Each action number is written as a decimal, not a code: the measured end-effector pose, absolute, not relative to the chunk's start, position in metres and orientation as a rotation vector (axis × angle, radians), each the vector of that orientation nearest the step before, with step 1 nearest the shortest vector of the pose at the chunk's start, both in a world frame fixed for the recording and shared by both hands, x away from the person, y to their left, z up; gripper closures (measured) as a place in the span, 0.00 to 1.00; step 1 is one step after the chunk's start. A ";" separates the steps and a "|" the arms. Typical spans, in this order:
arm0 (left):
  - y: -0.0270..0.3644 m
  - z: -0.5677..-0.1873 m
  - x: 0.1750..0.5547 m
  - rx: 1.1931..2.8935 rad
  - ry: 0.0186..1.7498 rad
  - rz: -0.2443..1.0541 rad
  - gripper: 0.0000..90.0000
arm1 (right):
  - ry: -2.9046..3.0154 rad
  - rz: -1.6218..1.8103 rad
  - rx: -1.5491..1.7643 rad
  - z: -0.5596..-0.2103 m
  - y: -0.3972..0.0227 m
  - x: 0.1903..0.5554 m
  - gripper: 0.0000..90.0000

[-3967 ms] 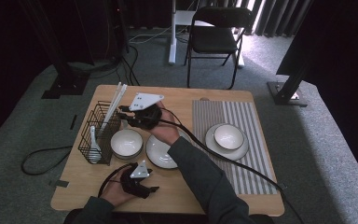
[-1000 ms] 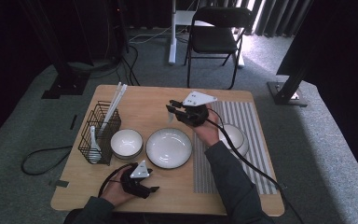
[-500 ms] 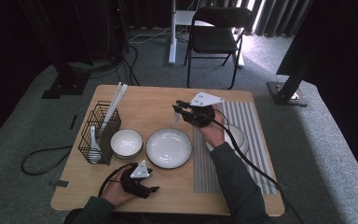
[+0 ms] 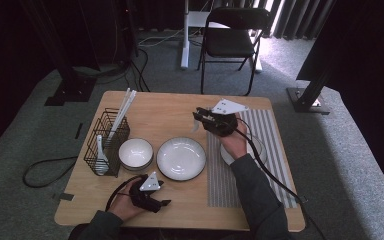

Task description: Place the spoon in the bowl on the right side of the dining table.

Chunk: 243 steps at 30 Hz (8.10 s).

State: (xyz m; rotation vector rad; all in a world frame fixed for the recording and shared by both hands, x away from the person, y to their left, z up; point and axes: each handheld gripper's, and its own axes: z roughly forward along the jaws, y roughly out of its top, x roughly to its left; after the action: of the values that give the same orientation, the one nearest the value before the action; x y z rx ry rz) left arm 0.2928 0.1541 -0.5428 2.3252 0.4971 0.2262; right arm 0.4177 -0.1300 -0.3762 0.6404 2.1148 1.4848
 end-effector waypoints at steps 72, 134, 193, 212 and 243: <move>0.154 -0.543 0.293 2.318 0.497 0.227 0.29 | 1.953 1.368 0.933 -0.403 -0.259 0.390 0.82; 0.154 -0.544 0.293 2.319 0.497 0.228 0.29 | 1.978 1.255 1.069 -0.450 -0.300 0.345 0.82; 0.153 -0.544 0.293 2.315 0.500 0.229 0.29 | 1.994 1.264 1.126 -0.475 -0.316 0.320 0.78; 0.151 -0.544 0.292 2.330 0.494 0.225 0.23 | 2.081 1.296 1.005 -0.462 -0.271 0.326 0.72; 0.154 -0.523 0.289 2.267 0.533 0.252 0.37 | 2.322 1.274 0.846 -0.494 -0.195 0.325 0.61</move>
State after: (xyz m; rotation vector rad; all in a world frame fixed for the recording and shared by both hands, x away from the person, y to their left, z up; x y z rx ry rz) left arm 0.2892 0.1539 -0.5234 2.2674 0.5333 0.2517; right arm 0.3252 -0.1948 -0.4940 0.8460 2.3225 1.2742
